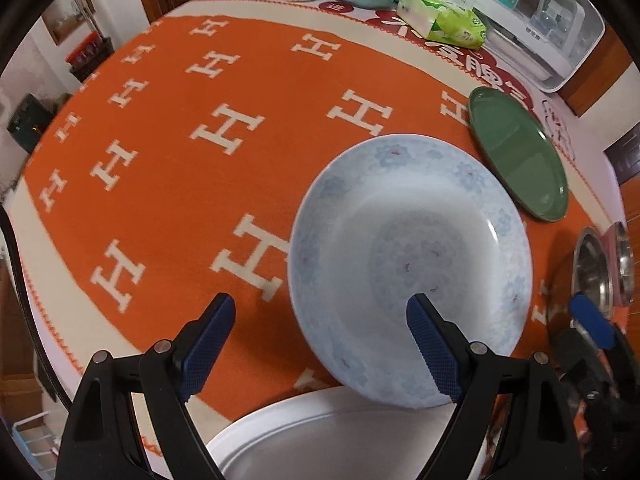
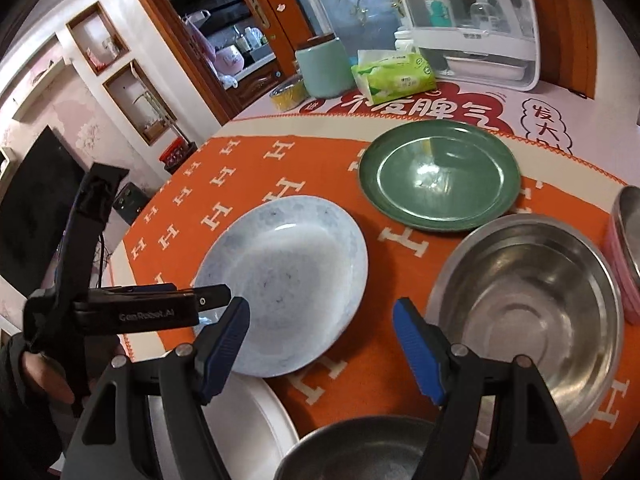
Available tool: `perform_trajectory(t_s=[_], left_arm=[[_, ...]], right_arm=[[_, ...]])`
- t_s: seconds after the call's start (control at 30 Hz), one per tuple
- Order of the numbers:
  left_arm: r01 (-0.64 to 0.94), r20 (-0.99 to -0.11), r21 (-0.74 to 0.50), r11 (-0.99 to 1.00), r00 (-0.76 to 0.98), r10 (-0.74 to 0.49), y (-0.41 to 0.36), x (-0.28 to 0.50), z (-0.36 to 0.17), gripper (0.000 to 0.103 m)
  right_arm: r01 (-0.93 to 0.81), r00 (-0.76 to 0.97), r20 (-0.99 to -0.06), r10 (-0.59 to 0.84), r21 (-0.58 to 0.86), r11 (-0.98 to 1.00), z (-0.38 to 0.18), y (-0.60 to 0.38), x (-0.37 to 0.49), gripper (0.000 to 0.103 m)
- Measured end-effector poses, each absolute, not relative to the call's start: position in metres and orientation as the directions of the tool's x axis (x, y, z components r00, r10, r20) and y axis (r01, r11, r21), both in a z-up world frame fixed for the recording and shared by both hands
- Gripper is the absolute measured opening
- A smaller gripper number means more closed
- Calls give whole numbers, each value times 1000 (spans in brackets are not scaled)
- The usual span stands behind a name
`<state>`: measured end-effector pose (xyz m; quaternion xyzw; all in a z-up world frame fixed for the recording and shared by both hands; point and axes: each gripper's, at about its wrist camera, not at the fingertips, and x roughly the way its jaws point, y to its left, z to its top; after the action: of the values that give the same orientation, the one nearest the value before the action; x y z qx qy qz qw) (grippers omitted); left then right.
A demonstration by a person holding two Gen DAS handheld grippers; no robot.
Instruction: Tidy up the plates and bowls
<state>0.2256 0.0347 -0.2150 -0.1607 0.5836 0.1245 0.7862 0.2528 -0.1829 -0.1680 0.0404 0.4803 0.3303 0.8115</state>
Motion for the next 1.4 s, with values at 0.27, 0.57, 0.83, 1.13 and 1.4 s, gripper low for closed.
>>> perform_trajectory(t_s=[0.27, 0.57, 0.83, 1.13, 1.4], left_arm=[[-361, -956, -130, 924, 291, -20, 36, 233, -226, 78], [-368, -957, -172, 914, 284, -66, 36, 237, -240, 52], [-352, -953, -180, 918, 294, -73, 35, 247, -241, 40], [-347, -954, -182, 920, 290, -79, 39, 248, -239, 39], [-334, -954, -178, 926, 291, -78, 39, 248, -239, 38]], right_arm=[[-496, 268, -797, 541, 367, 787, -186, -169, 263, 74], [-523, 281, -837, 469, 276, 807, -191, -153, 262, 66], [-476, 310, -864, 396, 220, 852, -193, -151, 264, 53], [-416, 320, -914, 249, 100, 904, -196, -144, 262, 49], [-431, 314, -934, 168, 18, 902, -204, -129, 262, 48]])
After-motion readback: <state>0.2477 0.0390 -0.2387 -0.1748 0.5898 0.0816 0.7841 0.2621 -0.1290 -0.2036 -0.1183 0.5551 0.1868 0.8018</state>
